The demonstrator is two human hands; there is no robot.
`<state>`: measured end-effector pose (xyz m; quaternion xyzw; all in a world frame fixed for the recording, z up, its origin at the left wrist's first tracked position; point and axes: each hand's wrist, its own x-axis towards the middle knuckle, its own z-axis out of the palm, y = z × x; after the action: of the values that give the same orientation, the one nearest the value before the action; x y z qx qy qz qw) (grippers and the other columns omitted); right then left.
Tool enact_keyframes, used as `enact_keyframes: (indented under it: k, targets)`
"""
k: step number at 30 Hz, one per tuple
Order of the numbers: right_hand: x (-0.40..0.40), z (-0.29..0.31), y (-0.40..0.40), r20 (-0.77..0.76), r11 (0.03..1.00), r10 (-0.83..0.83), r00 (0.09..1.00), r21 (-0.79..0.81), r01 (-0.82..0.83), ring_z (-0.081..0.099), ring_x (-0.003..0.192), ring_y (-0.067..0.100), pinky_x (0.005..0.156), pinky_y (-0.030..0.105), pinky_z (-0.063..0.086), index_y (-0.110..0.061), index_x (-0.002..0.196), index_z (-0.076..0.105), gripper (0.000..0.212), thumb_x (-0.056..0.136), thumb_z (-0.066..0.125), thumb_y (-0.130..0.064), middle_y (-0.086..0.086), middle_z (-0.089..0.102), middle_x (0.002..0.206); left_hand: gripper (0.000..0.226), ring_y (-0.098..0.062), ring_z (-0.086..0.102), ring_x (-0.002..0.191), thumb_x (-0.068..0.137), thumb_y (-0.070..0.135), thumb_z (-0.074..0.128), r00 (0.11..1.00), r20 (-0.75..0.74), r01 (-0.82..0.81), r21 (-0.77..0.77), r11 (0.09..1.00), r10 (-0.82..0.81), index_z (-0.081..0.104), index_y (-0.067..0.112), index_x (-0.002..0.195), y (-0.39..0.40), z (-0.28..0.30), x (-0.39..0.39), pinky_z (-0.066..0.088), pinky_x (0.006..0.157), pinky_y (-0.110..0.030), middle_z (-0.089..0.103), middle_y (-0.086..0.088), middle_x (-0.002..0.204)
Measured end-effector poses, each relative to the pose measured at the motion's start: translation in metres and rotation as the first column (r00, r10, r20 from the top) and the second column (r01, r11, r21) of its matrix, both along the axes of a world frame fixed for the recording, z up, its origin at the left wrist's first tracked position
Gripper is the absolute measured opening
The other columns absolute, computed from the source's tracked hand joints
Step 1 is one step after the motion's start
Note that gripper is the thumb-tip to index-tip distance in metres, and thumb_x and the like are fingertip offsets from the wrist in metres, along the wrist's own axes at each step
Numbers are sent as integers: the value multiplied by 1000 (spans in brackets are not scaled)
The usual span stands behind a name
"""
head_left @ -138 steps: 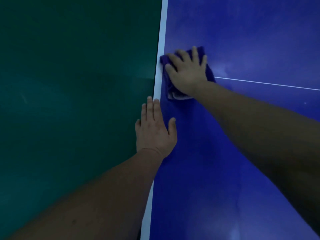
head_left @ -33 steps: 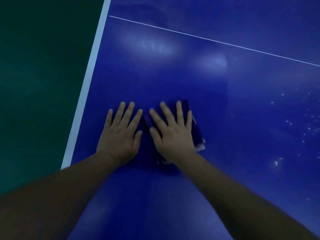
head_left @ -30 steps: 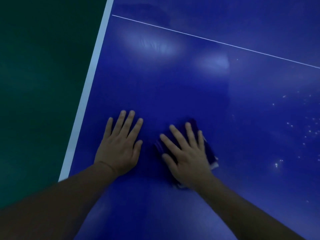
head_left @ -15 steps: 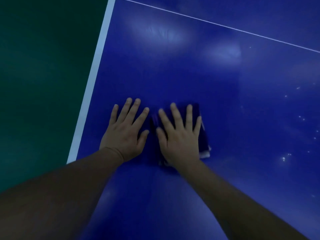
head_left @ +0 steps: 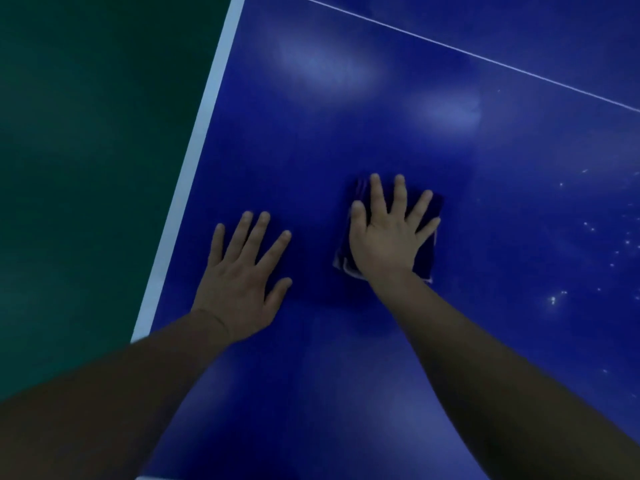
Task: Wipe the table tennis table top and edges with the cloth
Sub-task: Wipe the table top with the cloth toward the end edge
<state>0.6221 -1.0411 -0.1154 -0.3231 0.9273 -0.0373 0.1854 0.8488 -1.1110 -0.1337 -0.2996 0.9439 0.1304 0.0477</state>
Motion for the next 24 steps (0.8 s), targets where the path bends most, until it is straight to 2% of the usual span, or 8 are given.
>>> enact_keyframes:
  k: [2,6,10,13,16,18,21,24]
  targets:
    - [27,-1,5,-14,991,135,991,-5,-135,-22,150,35,116,65,-12,-44,157,7,59,102,18,-60,-7,-6,168,68,-31,1,152,97,54,28,1000,18,-26,-7,1000,26,24,21,156,17,-2,15,6,119,-60,10,-13,165]
    - [86,-3,69,-94,899,429,898,-58,-435,-4,153,37,118,67,1,-40,154,30,56,101,35,-58,-4,16,167,67,-32,1,152,98,53,25,999,49,15,-39,999,-13,23,20,156,22,-6,23,6,119,-61,9,-14,165]
    - [77,-4,135,-62,828,556,829,-46,-559,6,153,36,115,70,12,-42,152,33,56,99,36,-62,-7,21,165,67,-34,3,152,97,53,28,999,32,23,-36,999,-22,25,22,156,20,-7,23,7,118,-63,11,-16,164]
    - [41,-5,132,-62,875,484,873,9,-485,4,153,35,116,70,8,-43,151,32,58,97,33,-65,-6,21,165,68,-36,3,152,95,54,29,999,40,26,-36,999,-24,25,23,156,21,-7,25,8,117,-64,11,-17,164]
    - [25,-4,83,-50,977,214,975,32,-213,-14,153,31,118,65,-7,-47,155,17,62,96,22,-66,-8,6,167,68,-35,0,152,95,55,28,998,55,31,-40,999,-28,22,25,156,20,-8,25,7,117,-64,8,-16,164]
    - [32,-6,44,-27,997,75,997,20,-74,-23,150,31,116,64,-13,-46,156,8,61,99,18,-64,-8,-4,168,68,-34,-2,152,96,56,27,998,55,29,-39,999,-26,20,26,157,20,-8,24,6,118,-64,6,-15,165]
    - [59,-7,17,-48,992,119,992,-35,-121,-22,150,35,116,65,-13,-42,157,9,59,102,21,-59,-5,-2,168,67,-33,-2,152,96,54,28,999,46,28,-36,999,-26,21,26,156,20,-8,24,7,118,-63,6,-15,165]
    - [98,-7,50,-127,960,261,957,-69,-271,-8,153,37,119,65,-3,-40,156,24,56,102,32,-56,-4,12,167,65,-33,1,152,96,51,28,999,24,27,-29,999,-26,26,24,155,20,-10,25,8,118,-63,10,-15,164]
